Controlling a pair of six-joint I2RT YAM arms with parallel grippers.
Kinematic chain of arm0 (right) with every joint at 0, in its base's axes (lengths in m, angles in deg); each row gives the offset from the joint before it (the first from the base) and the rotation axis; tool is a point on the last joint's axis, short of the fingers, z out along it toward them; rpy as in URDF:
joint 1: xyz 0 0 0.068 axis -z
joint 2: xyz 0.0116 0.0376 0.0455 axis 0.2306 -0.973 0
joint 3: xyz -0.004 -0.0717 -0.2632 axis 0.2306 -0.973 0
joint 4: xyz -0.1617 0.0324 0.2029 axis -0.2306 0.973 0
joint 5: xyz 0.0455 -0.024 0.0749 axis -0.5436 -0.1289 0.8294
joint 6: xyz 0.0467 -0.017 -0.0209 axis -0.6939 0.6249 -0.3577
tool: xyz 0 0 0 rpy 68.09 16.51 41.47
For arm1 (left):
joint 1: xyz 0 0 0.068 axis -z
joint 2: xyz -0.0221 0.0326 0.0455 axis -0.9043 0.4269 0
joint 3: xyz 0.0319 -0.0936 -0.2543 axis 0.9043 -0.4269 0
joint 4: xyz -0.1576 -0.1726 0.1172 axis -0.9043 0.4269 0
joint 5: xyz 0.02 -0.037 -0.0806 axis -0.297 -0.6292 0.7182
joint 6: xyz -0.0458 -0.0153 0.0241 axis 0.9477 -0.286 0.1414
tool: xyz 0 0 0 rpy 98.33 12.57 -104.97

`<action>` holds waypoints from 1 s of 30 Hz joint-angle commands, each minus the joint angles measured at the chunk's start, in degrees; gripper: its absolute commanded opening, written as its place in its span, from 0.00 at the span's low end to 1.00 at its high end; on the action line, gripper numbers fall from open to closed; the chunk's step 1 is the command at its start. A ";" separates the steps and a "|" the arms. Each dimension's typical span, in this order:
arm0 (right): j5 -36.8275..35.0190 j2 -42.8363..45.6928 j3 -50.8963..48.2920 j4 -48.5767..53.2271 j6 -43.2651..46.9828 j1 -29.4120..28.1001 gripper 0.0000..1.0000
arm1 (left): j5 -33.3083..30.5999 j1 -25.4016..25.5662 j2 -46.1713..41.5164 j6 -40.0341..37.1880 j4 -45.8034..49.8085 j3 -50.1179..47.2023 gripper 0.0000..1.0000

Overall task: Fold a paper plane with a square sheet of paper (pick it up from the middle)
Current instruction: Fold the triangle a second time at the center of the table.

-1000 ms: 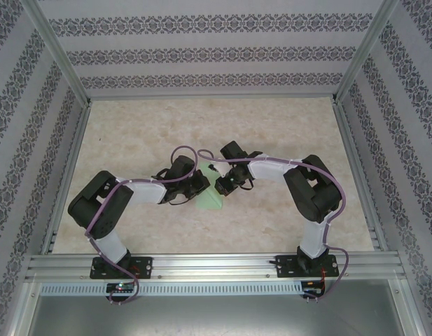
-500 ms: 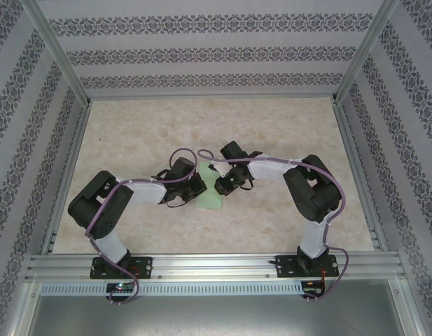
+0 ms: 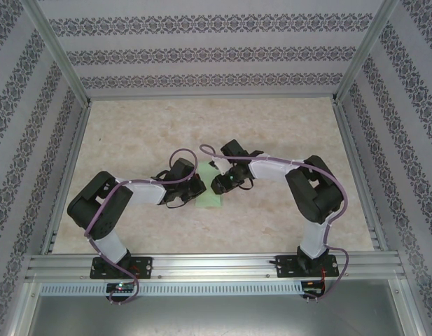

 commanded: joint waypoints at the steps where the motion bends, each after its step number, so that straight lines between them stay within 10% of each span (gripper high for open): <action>1: -0.39 4.80 0.69 -0.92 -4.02 0.82 0.36 | -2.70 -0.22 0.75 -2.52 5.79 -0.91 0.03; 8: 3.34 10.12 -0.94 -1.17 -7.46 1.62 0.38 | -2.29 -0.14 1.09 -3.19 5.16 -1.08 0.03; 16: 9.87 7.05 -4.60 -5.68 -16.32 -1.67 0.02 | -2.85 -0.14 0.74 -3.17 5.35 -1.83 0.03; 30: 6.91 0.69 -1.03 -2.52 -19.55 -4.08 0.00 | -2.95 0.15 0.84 -3.55 5.62 -1.98 0.03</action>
